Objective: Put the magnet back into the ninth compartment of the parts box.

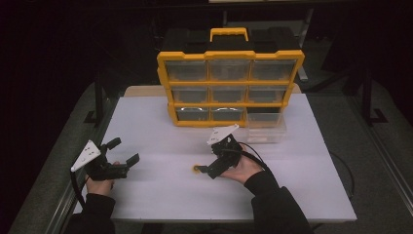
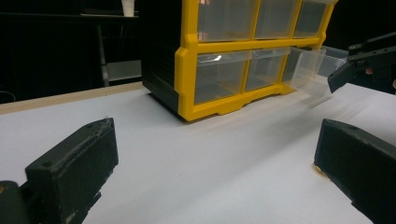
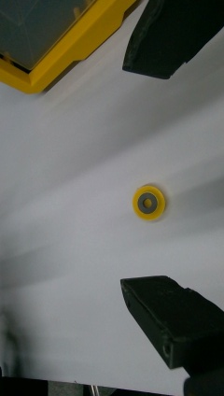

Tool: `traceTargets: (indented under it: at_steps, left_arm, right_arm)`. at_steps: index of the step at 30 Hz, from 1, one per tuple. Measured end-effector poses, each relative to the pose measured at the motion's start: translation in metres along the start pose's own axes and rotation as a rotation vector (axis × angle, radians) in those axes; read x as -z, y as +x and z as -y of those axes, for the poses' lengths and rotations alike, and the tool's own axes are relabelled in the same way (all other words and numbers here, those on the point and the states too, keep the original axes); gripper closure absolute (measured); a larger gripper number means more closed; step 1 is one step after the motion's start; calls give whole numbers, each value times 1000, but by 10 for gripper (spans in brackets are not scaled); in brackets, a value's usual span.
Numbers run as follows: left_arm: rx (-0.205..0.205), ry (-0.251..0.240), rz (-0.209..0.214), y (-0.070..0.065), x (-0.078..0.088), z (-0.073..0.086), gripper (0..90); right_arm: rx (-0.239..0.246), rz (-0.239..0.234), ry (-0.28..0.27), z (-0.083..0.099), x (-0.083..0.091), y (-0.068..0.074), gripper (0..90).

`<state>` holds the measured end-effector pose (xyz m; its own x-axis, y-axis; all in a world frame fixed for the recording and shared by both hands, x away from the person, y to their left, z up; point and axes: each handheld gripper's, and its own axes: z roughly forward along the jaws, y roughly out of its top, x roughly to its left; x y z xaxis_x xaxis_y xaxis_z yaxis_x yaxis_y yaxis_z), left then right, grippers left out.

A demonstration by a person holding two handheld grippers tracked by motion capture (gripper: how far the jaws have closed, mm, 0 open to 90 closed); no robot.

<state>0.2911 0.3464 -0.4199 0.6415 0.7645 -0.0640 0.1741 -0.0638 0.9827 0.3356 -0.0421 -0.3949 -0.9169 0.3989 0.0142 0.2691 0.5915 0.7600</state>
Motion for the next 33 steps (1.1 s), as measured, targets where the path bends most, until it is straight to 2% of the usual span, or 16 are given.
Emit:
traceTargets:
  at_steps: [22,33]
  left_arm:
    - [-2,4,1,0,0,0,0]
    - [-4,4,1,0,0,0,0]
  right_arm:
    - [16,-34,57,-6,-27,5,0]
    - [5,-48,80,-5,-39,4,0]
